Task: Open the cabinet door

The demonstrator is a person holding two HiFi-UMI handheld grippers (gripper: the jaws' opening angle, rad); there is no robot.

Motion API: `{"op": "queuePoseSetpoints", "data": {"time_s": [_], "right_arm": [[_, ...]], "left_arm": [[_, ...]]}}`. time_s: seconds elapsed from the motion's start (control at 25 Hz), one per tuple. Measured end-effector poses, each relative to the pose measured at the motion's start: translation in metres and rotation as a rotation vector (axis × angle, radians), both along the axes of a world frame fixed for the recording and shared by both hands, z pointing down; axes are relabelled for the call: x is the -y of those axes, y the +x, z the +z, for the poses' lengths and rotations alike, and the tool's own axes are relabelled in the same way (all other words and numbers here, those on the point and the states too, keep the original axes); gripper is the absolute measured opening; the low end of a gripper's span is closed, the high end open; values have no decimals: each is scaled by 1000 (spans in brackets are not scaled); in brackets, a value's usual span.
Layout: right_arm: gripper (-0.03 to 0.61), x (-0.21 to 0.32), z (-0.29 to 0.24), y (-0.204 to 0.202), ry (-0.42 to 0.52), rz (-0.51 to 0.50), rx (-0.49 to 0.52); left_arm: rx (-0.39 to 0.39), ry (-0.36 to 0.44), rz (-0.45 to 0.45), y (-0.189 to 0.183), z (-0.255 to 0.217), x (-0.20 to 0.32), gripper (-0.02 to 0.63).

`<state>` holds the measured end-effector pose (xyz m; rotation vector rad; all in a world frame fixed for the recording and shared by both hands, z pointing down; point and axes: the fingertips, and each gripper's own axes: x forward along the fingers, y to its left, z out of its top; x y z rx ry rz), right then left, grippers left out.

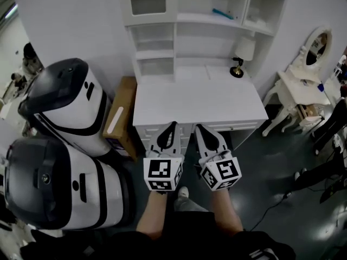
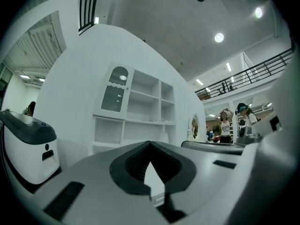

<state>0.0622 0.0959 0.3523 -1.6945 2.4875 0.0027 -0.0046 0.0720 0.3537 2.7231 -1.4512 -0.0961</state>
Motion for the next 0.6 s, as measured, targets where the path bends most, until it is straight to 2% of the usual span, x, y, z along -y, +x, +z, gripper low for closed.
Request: {"op": "queuePoseSetpoints", "data": {"time_s": [0.24, 0.4, 0.6], "right_arm": [[20, 58, -11, 24, 24, -31, 27], [20, 85, -15, 32, 52, -67, 38], [20, 106, -14, 45, 49, -90, 35]], "left_arm": [[21, 32, -22, 25, -17, 55, 5], [24, 67, -49, 32, -30, 84, 5], [26, 70, -79, 41, -29, 108, 5]]}}
